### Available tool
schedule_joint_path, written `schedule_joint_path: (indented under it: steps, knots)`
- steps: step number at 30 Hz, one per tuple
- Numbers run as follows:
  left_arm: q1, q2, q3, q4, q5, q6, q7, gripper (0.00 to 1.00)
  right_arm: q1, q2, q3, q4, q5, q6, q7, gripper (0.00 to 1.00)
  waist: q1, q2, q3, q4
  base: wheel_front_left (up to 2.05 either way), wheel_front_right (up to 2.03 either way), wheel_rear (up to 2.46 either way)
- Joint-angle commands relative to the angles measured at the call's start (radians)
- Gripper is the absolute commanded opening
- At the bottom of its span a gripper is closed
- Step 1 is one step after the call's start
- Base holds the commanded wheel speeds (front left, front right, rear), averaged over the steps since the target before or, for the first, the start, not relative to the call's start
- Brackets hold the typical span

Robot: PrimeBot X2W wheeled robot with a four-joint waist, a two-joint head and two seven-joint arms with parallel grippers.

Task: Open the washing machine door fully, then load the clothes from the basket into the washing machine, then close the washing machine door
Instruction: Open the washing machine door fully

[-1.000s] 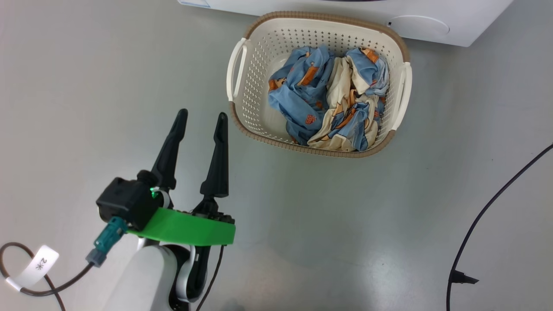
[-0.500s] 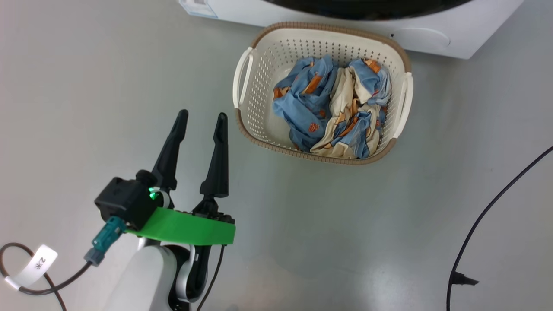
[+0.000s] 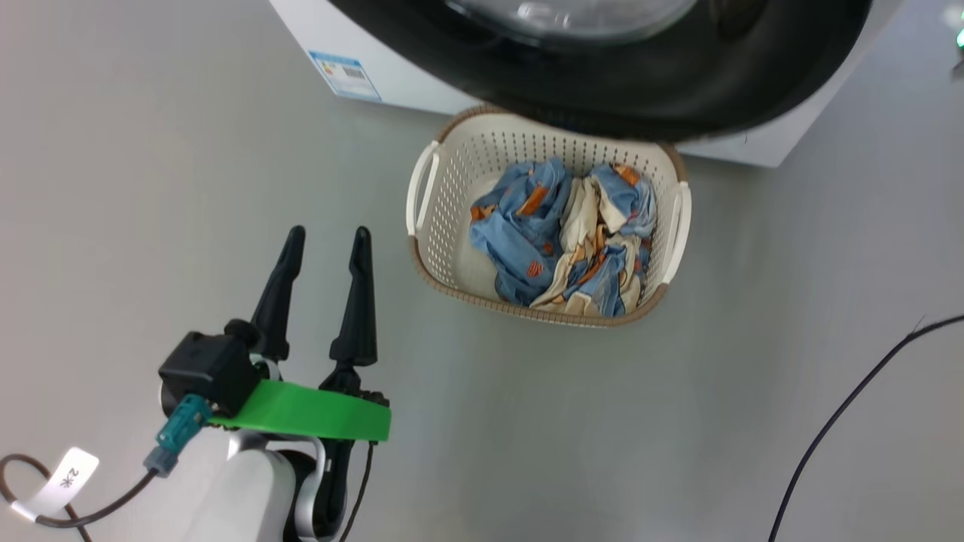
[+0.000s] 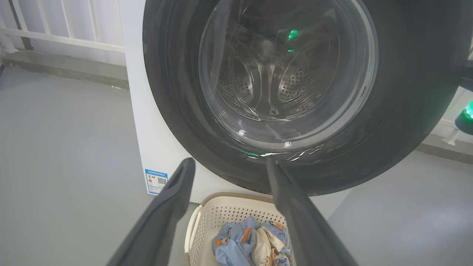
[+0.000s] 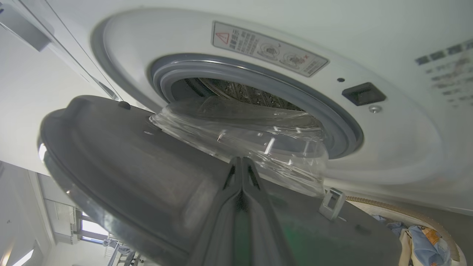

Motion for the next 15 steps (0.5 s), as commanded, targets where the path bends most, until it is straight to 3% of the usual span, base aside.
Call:
schedule_joint_path:
  steps: [1, 15]
  knots:
    - [0.011, 0.019, 0.038, -0.015, 0.017, -0.006, -0.005, 1.00, 0.041, 0.033, 0.027, -0.023, 0.005, 0.002, 0.022, 0.00, 0.0000, 0.0000, -0.036, 0.000, 0.00, 0.00, 0.00]
    - [0.072, 0.019, 0.090, 0.023, 0.046, -0.043, -0.005, 1.00, 0.195, 0.068, 0.050, -0.017, 0.040, 0.002, 0.071, 0.00, 0.0000, 0.0000, -0.152, 0.027, 0.00, 0.00, 0.00]
